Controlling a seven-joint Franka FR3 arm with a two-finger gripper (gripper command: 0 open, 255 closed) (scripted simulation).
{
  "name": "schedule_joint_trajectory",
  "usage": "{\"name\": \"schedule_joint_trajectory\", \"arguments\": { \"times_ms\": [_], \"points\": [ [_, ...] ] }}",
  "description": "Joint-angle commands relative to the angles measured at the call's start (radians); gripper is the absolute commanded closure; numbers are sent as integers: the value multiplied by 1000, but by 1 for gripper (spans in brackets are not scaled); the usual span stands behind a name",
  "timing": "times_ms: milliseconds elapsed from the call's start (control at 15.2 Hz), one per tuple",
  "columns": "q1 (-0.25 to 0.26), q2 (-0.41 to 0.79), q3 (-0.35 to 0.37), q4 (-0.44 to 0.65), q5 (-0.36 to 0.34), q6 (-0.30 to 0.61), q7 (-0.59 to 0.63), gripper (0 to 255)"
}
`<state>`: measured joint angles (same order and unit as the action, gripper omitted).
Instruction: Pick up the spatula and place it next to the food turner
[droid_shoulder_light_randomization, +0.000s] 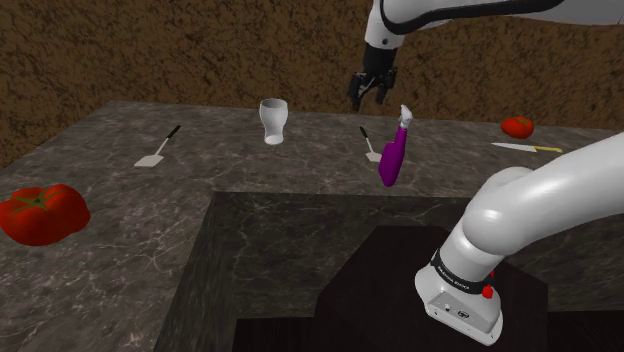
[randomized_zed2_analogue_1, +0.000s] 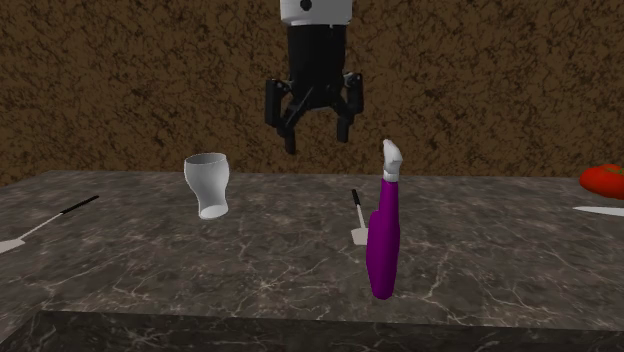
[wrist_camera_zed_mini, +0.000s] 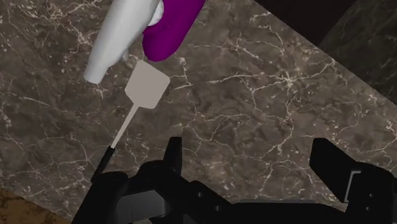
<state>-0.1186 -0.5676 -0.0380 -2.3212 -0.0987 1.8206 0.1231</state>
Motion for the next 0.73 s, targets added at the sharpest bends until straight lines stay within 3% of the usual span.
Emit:
{"name": "schedule_joint_trajectory", "arguments": {
  "times_ms": [0,660],
  "points": [
    [-23,31,-20,-20,-6,53,19,0],
    [-122,286,-125,5,-3,286,97,0]
  ]
}}
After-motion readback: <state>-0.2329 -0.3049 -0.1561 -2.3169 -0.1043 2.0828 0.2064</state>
